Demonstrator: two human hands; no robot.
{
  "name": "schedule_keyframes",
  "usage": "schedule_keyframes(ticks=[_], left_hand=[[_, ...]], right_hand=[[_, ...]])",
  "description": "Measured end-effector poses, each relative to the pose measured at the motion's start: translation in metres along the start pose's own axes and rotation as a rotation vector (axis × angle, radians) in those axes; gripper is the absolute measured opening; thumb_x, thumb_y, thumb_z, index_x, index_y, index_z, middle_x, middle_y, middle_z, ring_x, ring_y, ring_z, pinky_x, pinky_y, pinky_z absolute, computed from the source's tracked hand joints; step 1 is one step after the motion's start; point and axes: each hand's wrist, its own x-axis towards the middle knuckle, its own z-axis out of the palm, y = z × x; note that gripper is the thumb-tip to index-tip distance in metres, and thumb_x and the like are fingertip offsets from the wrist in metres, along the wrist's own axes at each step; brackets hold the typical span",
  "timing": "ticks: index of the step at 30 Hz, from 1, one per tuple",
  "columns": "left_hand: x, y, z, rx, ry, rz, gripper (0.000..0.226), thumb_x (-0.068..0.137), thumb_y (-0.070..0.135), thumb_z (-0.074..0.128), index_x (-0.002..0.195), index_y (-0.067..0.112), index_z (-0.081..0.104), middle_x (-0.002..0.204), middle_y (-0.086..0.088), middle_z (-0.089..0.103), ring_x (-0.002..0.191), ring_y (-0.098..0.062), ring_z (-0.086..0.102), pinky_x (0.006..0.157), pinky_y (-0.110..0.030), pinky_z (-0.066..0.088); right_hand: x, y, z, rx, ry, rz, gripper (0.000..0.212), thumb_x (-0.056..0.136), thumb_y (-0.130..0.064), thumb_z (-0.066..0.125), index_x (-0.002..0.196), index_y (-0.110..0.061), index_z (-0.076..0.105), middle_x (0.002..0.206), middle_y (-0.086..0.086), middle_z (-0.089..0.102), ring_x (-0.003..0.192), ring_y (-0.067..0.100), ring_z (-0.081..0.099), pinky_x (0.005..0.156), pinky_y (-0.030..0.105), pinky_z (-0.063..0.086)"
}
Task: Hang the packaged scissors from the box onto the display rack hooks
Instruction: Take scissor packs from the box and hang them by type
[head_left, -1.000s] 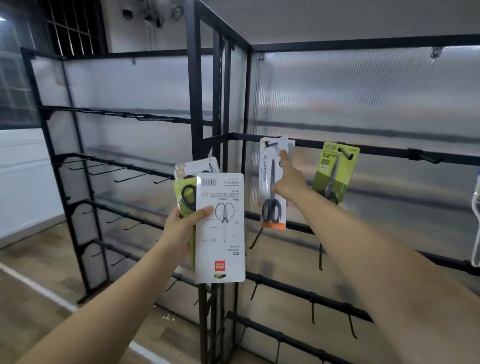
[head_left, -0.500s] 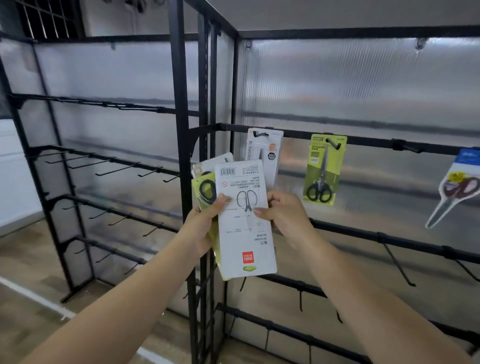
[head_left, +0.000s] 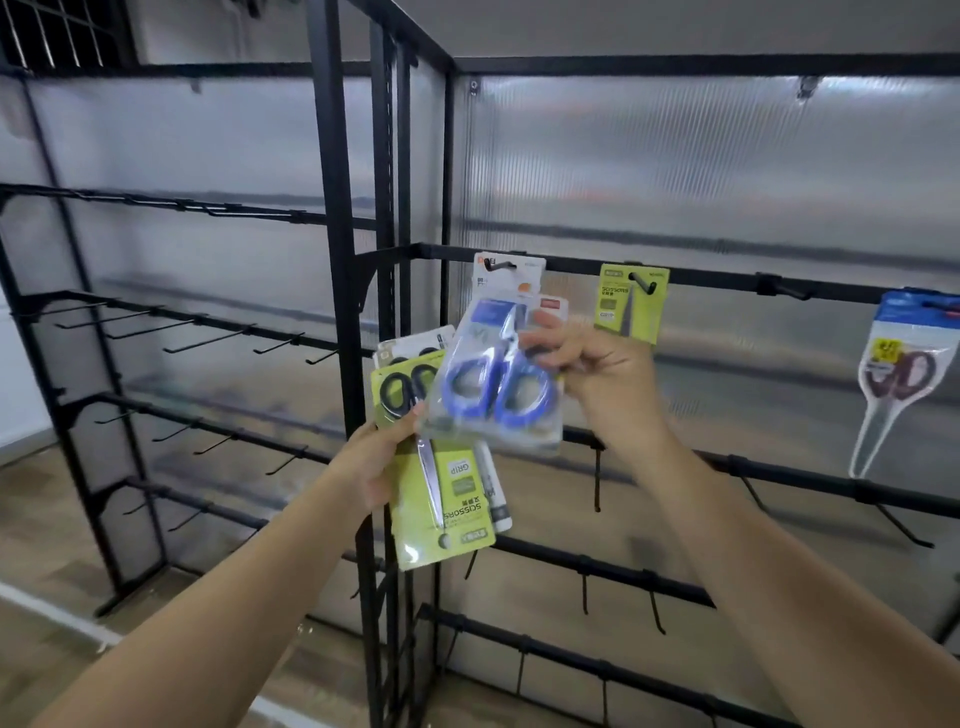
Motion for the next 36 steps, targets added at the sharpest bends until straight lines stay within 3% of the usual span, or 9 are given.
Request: schedule_keyframes(ticks=[3,6,9,12,15,17,22,31,36], left_hand=[[-0.001,0.000,0.001,-0.028,-0.086,-0.059,0.022,0.082,0.029,0.059,0.091,0.009,0.061,0.076,-0.007,0.073,0.066,-0.021,0.071,0.051,-0.031,0.056],[-0.003,-0.001,0.001,-0.028,-0.102,-0.067,0.035,0.069,0.034,0.066,0.096,0.013,0.063,0.087,-0.009,0.074,0.074,-0.025,0.072,0.054,-0.037,0.057],[-0.005,-0.004,0.004,-0.035,-0.065,-0.023,0.040,0.066,0.020,0.072,0.103,0.011,0.062,0.091,-0.009,0.074,0.076,-0.025,0.072,0.055,-0.037,0.057],[-0.006,-0.005,0.007,-0.033,-0.014,0.024,0.042,0.063,0.014,0.074,0.103,0.010,0.064,0.091,-0.010,0.074,0.074,-0.025,0.072,0.055,-0.036,0.057],[-0.007,-0.007,0.010,-0.060,0.017,0.079,0.049,0.061,0.010,0.075,0.108,0.010,0.063,0.094,-0.010,0.074,0.078,-0.026,0.072,0.056,-0.036,0.057],[-0.006,-0.011,0.013,-0.082,0.030,0.104,0.050,0.059,0.009,0.075,0.108,0.012,0.063,0.094,-0.008,0.074,0.079,-0.025,0.072,0.057,-0.036,0.057],[-0.003,-0.023,0.031,-0.112,-0.020,0.117,0.040,0.065,0.008,0.073,0.103,0.014,0.064,0.088,-0.007,0.075,0.074,-0.022,0.072,0.053,-0.033,0.056],[0.017,-0.059,0.103,-0.088,-0.128,0.056,0.024,0.078,-0.001,0.067,0.099,0.012,0.065,0.078,-0.004,0.075,0.067,-0.019,0.072,0.050,-0.032,0.055],[0.017,-0.084,0.155,-0.065,-0.199,0.001,0.036,0.074,0.002,0.072,0.108,0.010,0.064,0.094,-0.009,0.073,0.084,-0.027,0.070,0.069,-0.045,0.057]], right_hand=[[-0.017,0.021,0.007,-0.416,-0.147,-0.122,0.028,0.071,0.024,0.057,0.073,-0.001,0.071,0.123,-0.006,0.053,0.127,0.016,0.042,0.110,0.026,0.030],[-0.030,0.043,0.008,-0.572,-0.121,-0.112,0.024,0.075,0.020,0.058,0.074,0.001,0.073,0.141,-0.001,0.030,0.137,0.018,0.025,0.116,0.044,0.023],[-0.033,0.048,0.011,-0.510,-0.044,-0.037,0.023,0.079,0.019,0.057,0.081,0.002,0.073,0.151,0.004,0.022,0.139,0.011,0.023,0.111,0.033,0.033],[-0.034,0.040,0.015,-0.392,-0.102,0.125,0.041,0.084,0.020,0.047,0.109,-0.005,0.068,0.152,-0.003,0.018,0.133,-0.001,0.024,0.102,0.010,0.035],[-0.029,0.033,0.017,-0.011,-0.040,0.405,0.061,0.084,0.018,0.046,0.137,-0.011,0.044,0.156,-0.004,0.014,0.131,0.011,0.039,0.079,0.012,0.051],[-0.028,0.032,0.014,0.078,0.004,0.478,0.071,0.082,0.014,0.056,0.143,-0.015,0.036,0.153,0.002,0.027,0.110,0.006,0.053,0.065,0.010,0.051],[-0.036,0.029,-0.003,-0.061,0.068,0.569,0.082,0.073,0.024,0.059,0.138,-0.024,0.044,0.125,0.004,0.056,0.090,0.008,0.059,0.064,0.023,0.055],[-0.068,0.001,-0.100,-0.111,0.379,0.554,0.066,0.084,0.016,0.053,0.112,-0.043,0.051,0.091,-0.008,0.064,0.063,0.005,0.067,0.049,0.018,0.052],[-0.086,-0.016,-0.164,-0.177,0.460,0.513,0.043,0.095,0.001,0.045,0.096,-0.040,0.058,0.071,-0.016,0.071,0.068,0.007,0.069,0.058,0.029,0.059]])
